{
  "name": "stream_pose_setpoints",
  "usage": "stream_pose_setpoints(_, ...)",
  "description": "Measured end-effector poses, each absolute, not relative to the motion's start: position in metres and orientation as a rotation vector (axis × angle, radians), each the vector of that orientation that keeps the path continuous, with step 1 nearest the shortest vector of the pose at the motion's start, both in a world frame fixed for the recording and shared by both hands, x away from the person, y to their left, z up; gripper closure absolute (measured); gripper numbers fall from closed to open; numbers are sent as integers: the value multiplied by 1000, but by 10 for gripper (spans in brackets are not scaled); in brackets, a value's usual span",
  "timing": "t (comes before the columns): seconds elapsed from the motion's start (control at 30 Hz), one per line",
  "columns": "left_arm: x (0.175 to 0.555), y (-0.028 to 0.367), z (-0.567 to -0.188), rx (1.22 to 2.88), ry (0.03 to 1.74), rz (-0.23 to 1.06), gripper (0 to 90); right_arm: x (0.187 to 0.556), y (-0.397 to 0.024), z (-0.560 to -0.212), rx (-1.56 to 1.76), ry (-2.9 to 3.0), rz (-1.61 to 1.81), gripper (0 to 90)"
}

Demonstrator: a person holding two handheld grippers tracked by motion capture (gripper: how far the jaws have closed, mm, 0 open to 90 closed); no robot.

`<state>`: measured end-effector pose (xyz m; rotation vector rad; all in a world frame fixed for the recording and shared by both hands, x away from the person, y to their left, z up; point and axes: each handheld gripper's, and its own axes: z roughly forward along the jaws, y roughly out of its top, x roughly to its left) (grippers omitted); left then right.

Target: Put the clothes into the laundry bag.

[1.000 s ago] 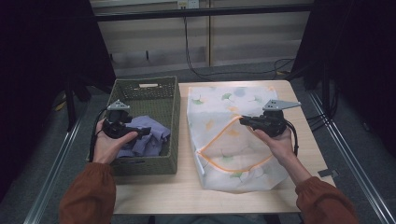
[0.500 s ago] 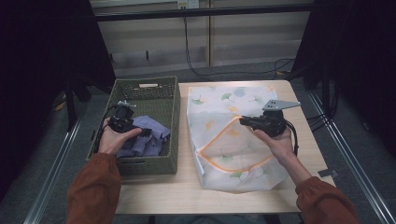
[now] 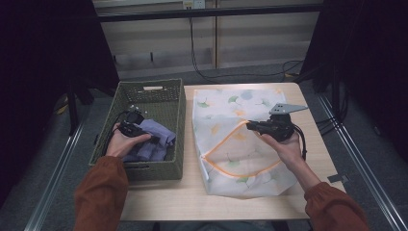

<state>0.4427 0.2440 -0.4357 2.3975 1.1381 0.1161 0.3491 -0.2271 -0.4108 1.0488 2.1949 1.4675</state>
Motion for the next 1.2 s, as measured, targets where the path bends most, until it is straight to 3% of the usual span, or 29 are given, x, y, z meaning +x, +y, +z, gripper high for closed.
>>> stream_pose_setpoints(0.2,445,239,-447,2469,1130,48,42,349,-226,-411,1040,2205,1464,896)
stream_pose_setpoints(0.67,446,229,-463,2645,1140,90,47,349,-225,-412,1039,2215,1463,896)
stream_pose_setpoints(1.2,441,225,-476,2699,1063,189,0,349,-222,-415,1030,2250,1445,896)
